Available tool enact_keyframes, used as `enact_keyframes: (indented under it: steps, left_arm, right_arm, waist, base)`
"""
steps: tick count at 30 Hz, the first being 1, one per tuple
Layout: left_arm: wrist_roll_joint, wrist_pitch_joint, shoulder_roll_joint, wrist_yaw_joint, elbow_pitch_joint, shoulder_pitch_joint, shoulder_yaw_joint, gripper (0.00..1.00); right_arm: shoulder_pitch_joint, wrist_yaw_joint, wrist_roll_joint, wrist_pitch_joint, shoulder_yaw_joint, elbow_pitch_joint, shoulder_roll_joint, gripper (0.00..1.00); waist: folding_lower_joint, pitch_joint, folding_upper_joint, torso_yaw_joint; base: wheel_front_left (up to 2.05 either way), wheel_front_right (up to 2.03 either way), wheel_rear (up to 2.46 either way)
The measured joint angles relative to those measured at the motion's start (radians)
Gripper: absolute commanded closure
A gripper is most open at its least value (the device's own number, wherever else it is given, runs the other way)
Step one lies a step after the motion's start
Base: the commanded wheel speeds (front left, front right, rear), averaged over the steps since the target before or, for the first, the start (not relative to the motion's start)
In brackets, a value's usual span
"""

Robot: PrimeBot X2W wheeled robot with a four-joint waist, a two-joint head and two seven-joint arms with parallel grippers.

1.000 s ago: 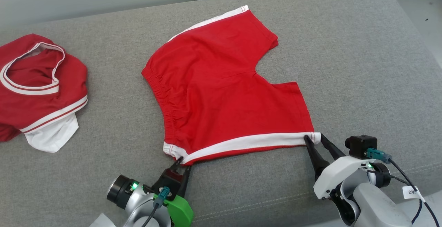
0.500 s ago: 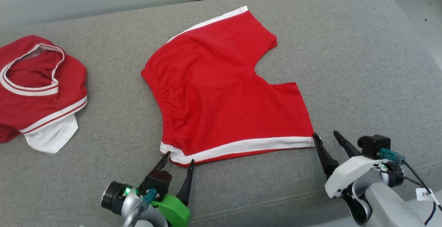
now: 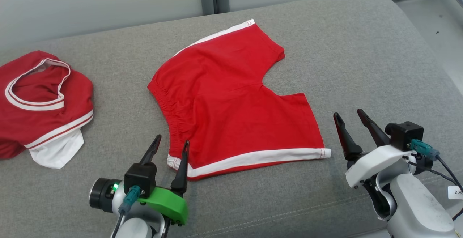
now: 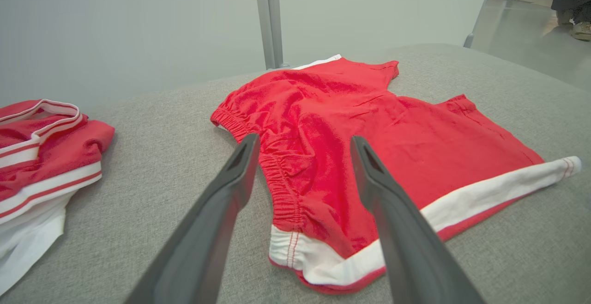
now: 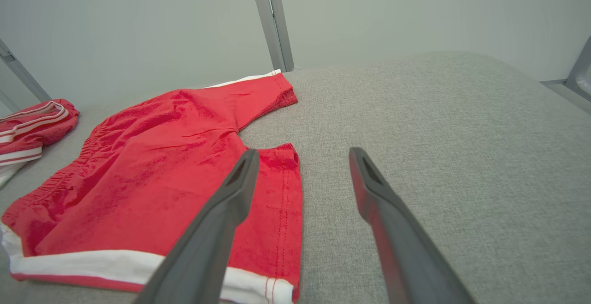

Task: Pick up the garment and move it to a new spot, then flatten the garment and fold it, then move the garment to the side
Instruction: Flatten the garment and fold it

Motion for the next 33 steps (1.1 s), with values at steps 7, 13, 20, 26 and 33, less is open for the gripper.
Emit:
enact_keyframes:
  steps: [7, 13, 20, 26, 33]
  left_arm:
    - [-0.025, -0.001, -0.002, 0.008, -0.046, 0.019, 0.059, 0.0]
    - [-0.055, -0.003, -0.004, 0.018, -0.094, 0.054, 0.142, 0.0]
    - [-0.055, -0.003, -0.004, 0.019, -0.149, 0.096, 0.227, 0.0]
    - [-0.044, -0.003, -0.005, 0.027, -0.174, 0.144, 0.258, 0.0]
    - [-0.042, -0.003, -0.005, 0.028, -0.188, 0.176, 0.271, 0.0]
  right_arm:
    - [-0.001, -0.001, -0.037, -0.001, -0.012, -0.067, 0.01, 0.0]
    - [0.001, -0.02, -0.057, -0.003, -0.026, -0.129, 0.02, 0.0]
    - [0.027, -0.03, -0.096, -0.003, -0.027, -0.174, 0.03, 0.0]
    - [0.047, -0.044, -0.1, -0.003, -0.033, -0.203, 0.04, 0.0]
    - [0.075, -0.055, -0.1, -0.003, -0.052, -0.217, 0.053, 0.0]
  waist:
    - [0.0, -0.034, 0.0, -0.006]
    - [0.0, -0.048, 0.0, -0.008]
    - [0.0, -0.054, 0.0, -0.004]
    - [0.0, -0.056, 0.0, 0.001]
    - [0.0, -0.055, 0.0, 0.004]
  base:
    - [0.0, 0.0, 0.0]
    - [0.0, 0.0, 0.0]
    - [0.0, 0.0, 0.0]
    - [0.0, 0.0, 0.0]
    - [0.0, 0.0, 0.0]
